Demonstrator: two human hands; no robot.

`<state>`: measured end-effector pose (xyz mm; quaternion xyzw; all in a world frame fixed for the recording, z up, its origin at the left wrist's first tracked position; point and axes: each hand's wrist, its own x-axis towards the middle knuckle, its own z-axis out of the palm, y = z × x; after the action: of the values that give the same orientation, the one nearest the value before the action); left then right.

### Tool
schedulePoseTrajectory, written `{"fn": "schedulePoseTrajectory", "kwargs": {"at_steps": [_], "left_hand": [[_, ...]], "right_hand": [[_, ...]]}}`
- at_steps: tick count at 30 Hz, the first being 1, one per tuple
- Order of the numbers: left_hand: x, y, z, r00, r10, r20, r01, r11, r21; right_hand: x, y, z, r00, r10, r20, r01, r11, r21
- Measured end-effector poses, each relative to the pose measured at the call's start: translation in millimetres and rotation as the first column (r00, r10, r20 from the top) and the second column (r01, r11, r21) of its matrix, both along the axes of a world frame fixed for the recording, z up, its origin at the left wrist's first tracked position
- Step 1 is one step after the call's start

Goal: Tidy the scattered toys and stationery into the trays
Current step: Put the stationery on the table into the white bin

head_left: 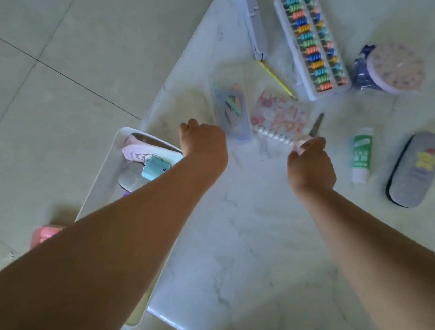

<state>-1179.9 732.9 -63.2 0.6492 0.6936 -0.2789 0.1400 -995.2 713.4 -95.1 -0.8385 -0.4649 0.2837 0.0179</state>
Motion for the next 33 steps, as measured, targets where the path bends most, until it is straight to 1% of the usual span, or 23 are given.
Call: {"fn": "schedulePoseTrajectory", "kwargs": {"at_steps": [2,4,7,12,14,15,18,20,22,24,26,29,33], "left_hand": [[3.1,6.3,-8.6,1.0,0.0,-0.026,-0.001,0.998,-0.059],[5.2,10.0,-16.8,0.999,0.005,-0.038,-0.009,0.996,-0.084],[5.4,11.7,-22.2,0.999,0.027,-0.047,-0.03,0.998,-0.057],[1.9,11.5,-23.3,1.0,0.029,-0.004,-0.029,1.0,0.004],[-0.4,11.7,-21.3,0.998,0.033,0.048,-0.034,0.999,0.014],[-0.7,12.3,-19.3,0.994,0.047,0.1,-0.05,0.999,0.02],[-0.4,12.7,-2.8,0.94,0.1,0.327,-0.132,0.988,0.077],[-1.2,8.9,15.3,0.895,0.085,0.438,-0.164,0.976,0.146],[-4.8,3.0,33.1,0.863,0.075,0.5,-0.201,0.959,0.202],[-14.7,-6.3,48.5,0.842,0.117,0.527,-0.274,0.934,0.23],[-31.2,-20.4,60.9,0.81,0.214,0.545,-0.39,0.892,0.23],[-59.2,-48.9,66.1,0.753,0.376,0.54,-0.558,0.8,0.221],[-87.1,-78.4,56.6,0.72,0.549,0.424,-0.665,0.721,0.195]], "right_hand": [[5.9,3.2,-4.5,0.997,-0.069,0.024,0.069,0.998,0.005],[10.1,6.8,-9.3,0.992,-0.12,0.036,0.12,0.993,-0.002],[12.1,10.4,-16.1,0.987,-0.153,0.048,0.155,0.987,-0.041],[12.8,13.2,-20.6,0.985,-0.146,0.087,0.153,0.985,-0.083],[12.5,12.8,-17.1,0.987,-0.15,0.056,0.155,0.983,-0.097],[12.5,12.5,-14.2,0.987,-0.157,0.023,0.158,0.981,-0.11],[2.8,11.1,-3.9,0.977,-0.198,-0.08,0.187,0.974,-0.125],[-12.1,7.7,3.2,0.979,-0.123,-0.16,0.116,0.992,-0.053],[-30.6,2.2,13.7,0.965,0.025,-0.259,-0.027,1.0,-0.003],[-51.2,-6.2,28.8,0.918,0.16,-0.362,-0.16,0.987,0.031],[-72.7,-16.3,48.2,0.855,0.26,-0.449,-0.255,0.964,0.074],[-99.7,-28.3,64.8,0.773,0.423,-0.473,-0.419,0.9,0.121],[-121.2,-41.5,70.1,0.714,0.527,-0.461,-0.559,0.825,0.076]]}}
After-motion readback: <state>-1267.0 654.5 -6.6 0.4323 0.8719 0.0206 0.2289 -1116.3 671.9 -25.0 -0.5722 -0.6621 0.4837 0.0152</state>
